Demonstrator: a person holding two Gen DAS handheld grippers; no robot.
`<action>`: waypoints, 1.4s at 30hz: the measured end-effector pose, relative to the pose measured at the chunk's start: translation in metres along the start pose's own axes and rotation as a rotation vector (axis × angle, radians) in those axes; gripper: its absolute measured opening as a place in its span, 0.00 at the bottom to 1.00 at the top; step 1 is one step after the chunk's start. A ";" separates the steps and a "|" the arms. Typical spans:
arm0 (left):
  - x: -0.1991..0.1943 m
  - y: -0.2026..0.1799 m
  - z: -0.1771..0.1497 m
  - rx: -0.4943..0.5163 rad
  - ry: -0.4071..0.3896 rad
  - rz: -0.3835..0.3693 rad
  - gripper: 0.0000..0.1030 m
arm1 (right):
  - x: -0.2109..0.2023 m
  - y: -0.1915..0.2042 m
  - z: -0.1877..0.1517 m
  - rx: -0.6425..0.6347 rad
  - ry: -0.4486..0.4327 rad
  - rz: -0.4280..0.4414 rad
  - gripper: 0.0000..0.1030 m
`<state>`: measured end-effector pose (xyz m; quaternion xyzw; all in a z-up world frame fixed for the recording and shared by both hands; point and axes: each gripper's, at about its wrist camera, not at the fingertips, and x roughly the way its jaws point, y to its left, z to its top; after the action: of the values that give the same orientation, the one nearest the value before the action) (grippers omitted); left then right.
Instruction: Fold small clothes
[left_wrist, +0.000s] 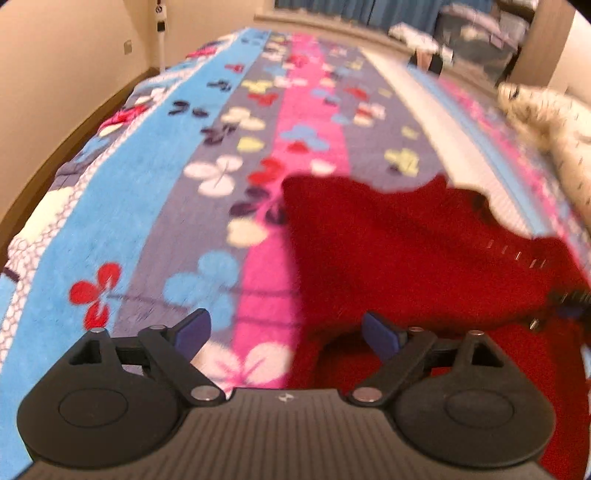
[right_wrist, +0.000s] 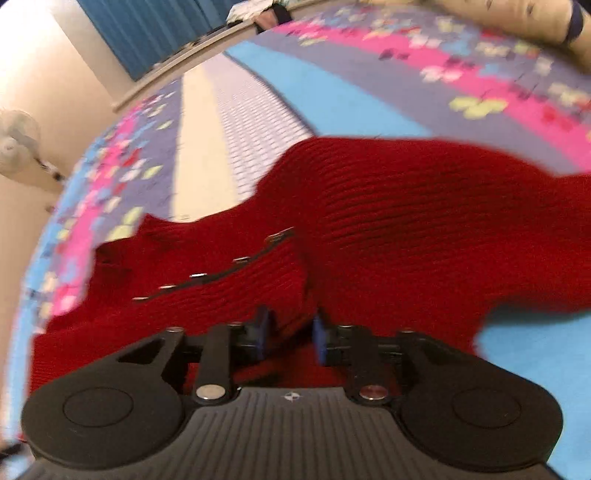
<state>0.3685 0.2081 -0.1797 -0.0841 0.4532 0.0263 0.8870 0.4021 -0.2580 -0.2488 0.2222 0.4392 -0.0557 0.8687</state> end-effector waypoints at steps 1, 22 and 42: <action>0.004 -0.003 0.002 -0.005 0.006 0.030 0.97 | 0.003 -0.002 -0.001 -0.048 -0.001 -0.016 0.29; -0.212 -0.087 -0.183 0.051 0.041 0.129 1.00 | -0.331 -0.065 -0.158 0.062 -0.105 0.099 0.79; -0.332 -0.091 -0.239 0.087 -0.092 0.178 1.00 | -0.472 -0.074 -0.197 0.016 -0.331 0.184 0.83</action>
<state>-0.0070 0.0867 -0.0375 -0.0037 0.4185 0.0895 0.9038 -0.0519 -0.2852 -0.0035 0.2561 0.2675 -0.0152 0.9288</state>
